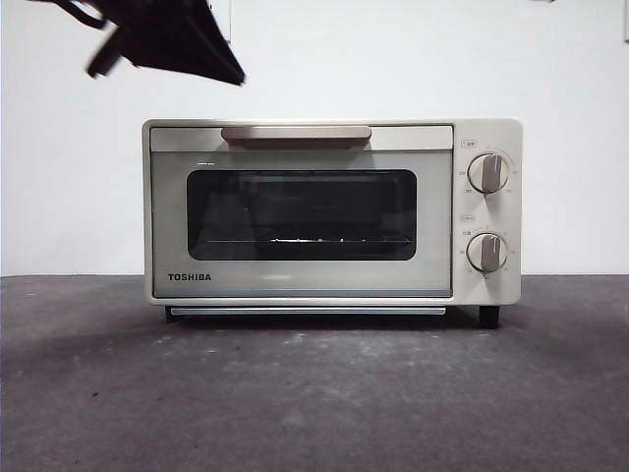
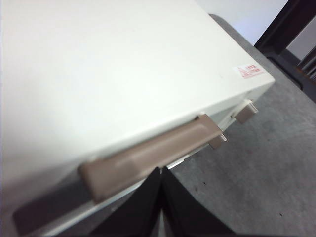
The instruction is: Eggoven
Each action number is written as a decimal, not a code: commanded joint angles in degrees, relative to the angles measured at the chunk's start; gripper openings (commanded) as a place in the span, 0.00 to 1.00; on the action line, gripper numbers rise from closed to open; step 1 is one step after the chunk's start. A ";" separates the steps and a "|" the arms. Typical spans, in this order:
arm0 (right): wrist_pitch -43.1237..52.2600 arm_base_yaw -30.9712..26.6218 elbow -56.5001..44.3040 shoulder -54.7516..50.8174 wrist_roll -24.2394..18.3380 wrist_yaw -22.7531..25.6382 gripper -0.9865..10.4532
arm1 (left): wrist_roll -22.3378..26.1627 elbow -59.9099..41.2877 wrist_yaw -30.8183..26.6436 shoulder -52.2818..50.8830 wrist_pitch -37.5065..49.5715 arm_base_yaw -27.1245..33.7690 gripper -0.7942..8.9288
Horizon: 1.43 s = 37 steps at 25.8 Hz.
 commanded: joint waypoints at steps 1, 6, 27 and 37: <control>-0.33 0.44 0.61 -1.40 -0.83 1.05 0.09 | 2.01 3.52 -0.17 4.20 0.87 -0.68 0.09; -2.05 0.44 0.61 -4.48 -0.79 3.06 0.09 | 2.51 5.84 -0.83 8.63 1.33 -1.38 0.09; -5.33 0.44 0.61 -9.66 -0.44 4.74 0.09 | 6.01 5.88 -4.61 12.81 -5.09 -8.98 0.09; -4.90 0.44 0.61 -9.55 -0.48 4.74 0.09 | 5.73 5.88 -4.59 12.81 -13.84 -16.63 0.09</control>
